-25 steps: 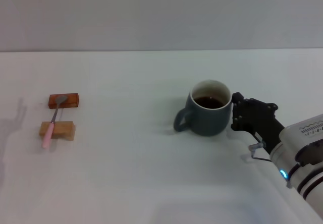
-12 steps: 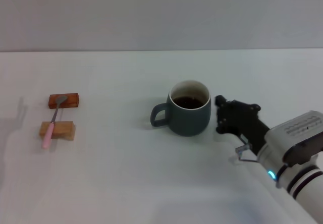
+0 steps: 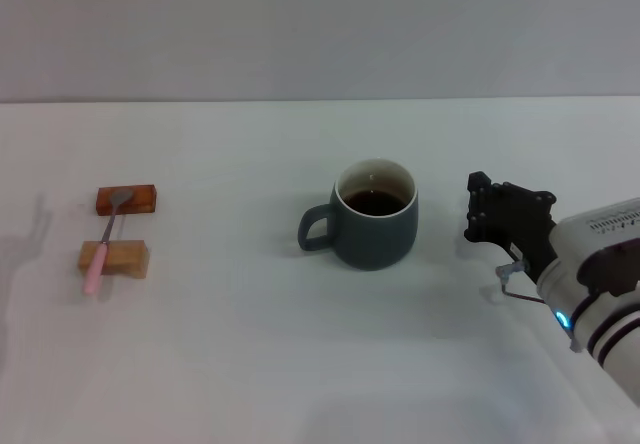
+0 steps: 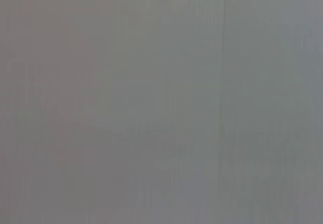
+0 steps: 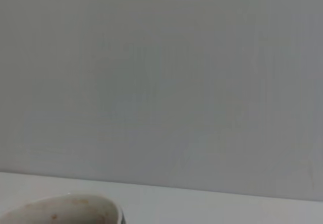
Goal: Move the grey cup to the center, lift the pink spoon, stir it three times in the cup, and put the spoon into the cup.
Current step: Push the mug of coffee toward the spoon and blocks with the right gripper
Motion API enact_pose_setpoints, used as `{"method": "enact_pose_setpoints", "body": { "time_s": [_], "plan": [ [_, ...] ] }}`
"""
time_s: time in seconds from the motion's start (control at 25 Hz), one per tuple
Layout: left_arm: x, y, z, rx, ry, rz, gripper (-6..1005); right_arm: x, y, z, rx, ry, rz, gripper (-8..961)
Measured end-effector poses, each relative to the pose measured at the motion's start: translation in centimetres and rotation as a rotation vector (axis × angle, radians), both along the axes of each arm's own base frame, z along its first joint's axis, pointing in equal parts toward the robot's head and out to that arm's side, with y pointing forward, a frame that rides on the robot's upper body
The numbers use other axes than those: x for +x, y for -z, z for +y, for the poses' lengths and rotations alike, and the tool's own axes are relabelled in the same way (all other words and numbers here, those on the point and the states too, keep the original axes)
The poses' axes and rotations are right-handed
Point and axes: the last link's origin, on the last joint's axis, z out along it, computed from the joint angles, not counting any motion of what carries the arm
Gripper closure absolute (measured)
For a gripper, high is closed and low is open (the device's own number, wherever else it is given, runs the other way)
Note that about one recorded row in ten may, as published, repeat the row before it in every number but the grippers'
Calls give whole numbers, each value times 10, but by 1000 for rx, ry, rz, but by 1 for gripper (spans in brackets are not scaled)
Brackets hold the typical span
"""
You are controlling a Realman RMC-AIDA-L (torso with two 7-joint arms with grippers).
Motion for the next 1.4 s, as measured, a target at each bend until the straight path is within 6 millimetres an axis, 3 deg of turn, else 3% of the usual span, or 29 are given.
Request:
{"method": "enact_pose_setpoints", "body": {
  "time_s": [0.76, 1.4],
  "plan": [
    [1, 1, 1, -4, 6, 1, 199, -23, 15, 9, -77, -27, -2, 953],
    [1, 1, 0, -5, 6, 2, 201, -50, 36, -2, -167, -116, 12, 953]
  ]
}}
